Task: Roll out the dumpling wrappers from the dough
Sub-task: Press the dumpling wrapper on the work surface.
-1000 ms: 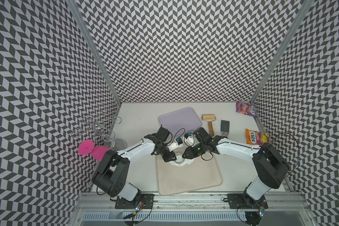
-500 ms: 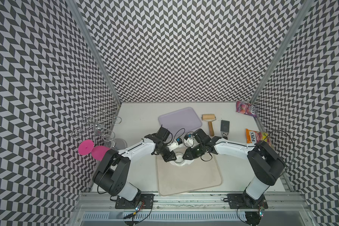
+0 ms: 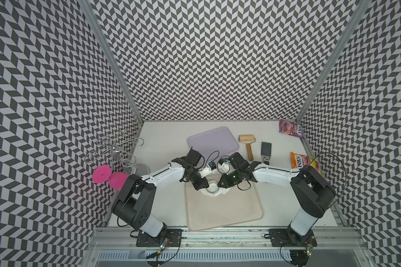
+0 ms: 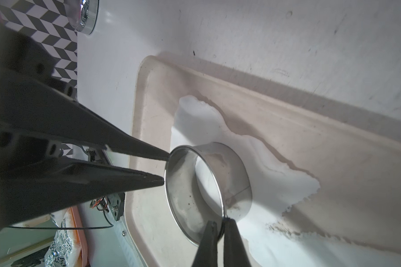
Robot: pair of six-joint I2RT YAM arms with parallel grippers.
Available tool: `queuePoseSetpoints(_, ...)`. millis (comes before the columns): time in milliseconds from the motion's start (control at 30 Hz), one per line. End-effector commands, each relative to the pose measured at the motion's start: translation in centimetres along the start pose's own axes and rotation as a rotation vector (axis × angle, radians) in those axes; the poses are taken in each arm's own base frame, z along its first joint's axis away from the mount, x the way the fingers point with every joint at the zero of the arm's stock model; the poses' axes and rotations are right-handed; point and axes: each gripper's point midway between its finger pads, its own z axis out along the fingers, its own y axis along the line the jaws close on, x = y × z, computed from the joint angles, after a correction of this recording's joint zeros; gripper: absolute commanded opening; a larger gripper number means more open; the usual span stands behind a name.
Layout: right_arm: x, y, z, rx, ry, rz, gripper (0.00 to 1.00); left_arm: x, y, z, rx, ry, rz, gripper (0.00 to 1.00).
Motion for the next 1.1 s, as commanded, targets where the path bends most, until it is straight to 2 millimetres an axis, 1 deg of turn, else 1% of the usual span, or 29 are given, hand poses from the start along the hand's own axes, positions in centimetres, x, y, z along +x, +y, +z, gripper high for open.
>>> queuePoseSetpoints(0, 0.8, -1.3, 1.2, 0.043, 0.017, -0.011, 0.06, 1.1, 0.2, 1.7, 0.01, 0.048, -0.001, 0.19)
queuePoseSetpoints(100, 1.0, -1.7, 1.5, 0.047, 0.023, -0.003, 0.05, 1.4, 0.2, 2.0, 0.01, 0.06, -0.004, 0.15)
queuePoseSetpoints(267, 1.3, -2.4, 2.1, 0.068, 0.03, 0.015, 0.0, 1.8, 0.4, 2.4, 0.007, 0.077, -0.005, 0.1)
queuePoseSetpoints(367, 1.4, -2.9, 2.3, 0.085, 0.033, 0.023, 0.0, 2.2, 0.4, 2.8, 0.005, 0.092, -0.005, 0.05)
queuePoseSetpoints(533, 1.6, -3.5, 2.5, 0.113, 0.037, 0.034, 0.0, 2.9, 0.6, 3.3, 0.0, 0.116, -0.005, 0.01)
queuePoseSetpoints(867, 1.7, -4.3, 2.7, 0.153, 0.032, 0.049, 0.0, 4.1, 0.6, 4.5, -0.006, 0.172, -0.004, 0.0)
queuePoseSetpoints(1067, 1.8, -4.4, 2.8, 0.159, 0.035, 0.051, 0.0, 4.4, 0.5, 4.7, -0.006, 0.189, 0.002, 0.0)
